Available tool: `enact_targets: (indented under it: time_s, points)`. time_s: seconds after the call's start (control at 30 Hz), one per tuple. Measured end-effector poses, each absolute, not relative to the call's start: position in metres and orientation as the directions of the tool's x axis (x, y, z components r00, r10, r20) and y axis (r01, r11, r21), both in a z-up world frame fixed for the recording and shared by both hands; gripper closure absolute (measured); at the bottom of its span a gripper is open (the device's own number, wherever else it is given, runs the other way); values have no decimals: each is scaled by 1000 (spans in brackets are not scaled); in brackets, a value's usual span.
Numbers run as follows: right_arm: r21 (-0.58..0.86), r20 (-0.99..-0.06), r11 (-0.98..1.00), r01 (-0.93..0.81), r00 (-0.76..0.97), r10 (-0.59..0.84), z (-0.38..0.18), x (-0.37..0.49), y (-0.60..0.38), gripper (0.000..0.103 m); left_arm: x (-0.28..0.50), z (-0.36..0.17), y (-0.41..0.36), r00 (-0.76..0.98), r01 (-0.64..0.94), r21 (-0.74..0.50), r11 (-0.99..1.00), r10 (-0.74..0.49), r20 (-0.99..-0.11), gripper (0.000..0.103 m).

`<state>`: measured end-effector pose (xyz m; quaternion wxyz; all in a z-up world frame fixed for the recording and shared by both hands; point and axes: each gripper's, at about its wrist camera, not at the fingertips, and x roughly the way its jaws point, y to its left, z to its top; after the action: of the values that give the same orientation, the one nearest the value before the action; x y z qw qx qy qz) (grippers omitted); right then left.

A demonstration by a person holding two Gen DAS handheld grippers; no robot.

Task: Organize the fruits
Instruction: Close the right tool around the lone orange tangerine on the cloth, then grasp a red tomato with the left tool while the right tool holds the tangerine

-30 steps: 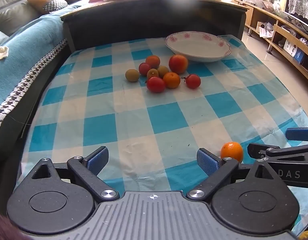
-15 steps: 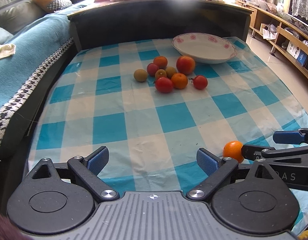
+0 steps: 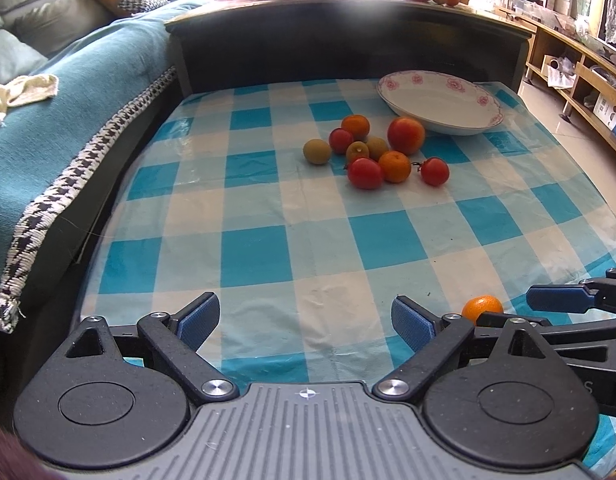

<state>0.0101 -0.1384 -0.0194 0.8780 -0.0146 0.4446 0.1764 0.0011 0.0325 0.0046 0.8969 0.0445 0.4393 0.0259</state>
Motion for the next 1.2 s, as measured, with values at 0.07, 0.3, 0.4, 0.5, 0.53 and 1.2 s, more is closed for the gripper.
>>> enact_targets:
  time_s: [0.07, 0.3, 0.4, 0.5, 0.53, 1.2]
  points:
    - [149, -787, 930, -337, 529, 318, -20, 12, -136, 52, 2, 5, 35, 614, -15, 100, 995, 88, -784, 8]
    - [167, -802, 897, -409, 473, 365, -28, 16, -118, 62, 3, 3, 37, 611, -9, 75, 997, 65, -789, 7]
    - [156, -803, 885, -439, 465, 372, -29, 18, -111, 69, 4, 3, 39, 615, -19, 66, 998, 63, -786, 8]
    - [141, -799, 881, -451, 474, 371, -29, 22, -107, 69, 6, 3, 43, 620, -26, 43, 999, 50, -783, 8]
    - [137, -796, 879, -456, 477, 372, -30, 23, -106, 69, 7, 3, 44, 619, -27, 34, 999, 44, -784, 8]
    - [173, -793, 866, -469, 455, 405, -17, 44, -122, 69, 75, 10, 27, 661, 130, 63, 990, -39, -749, 25]
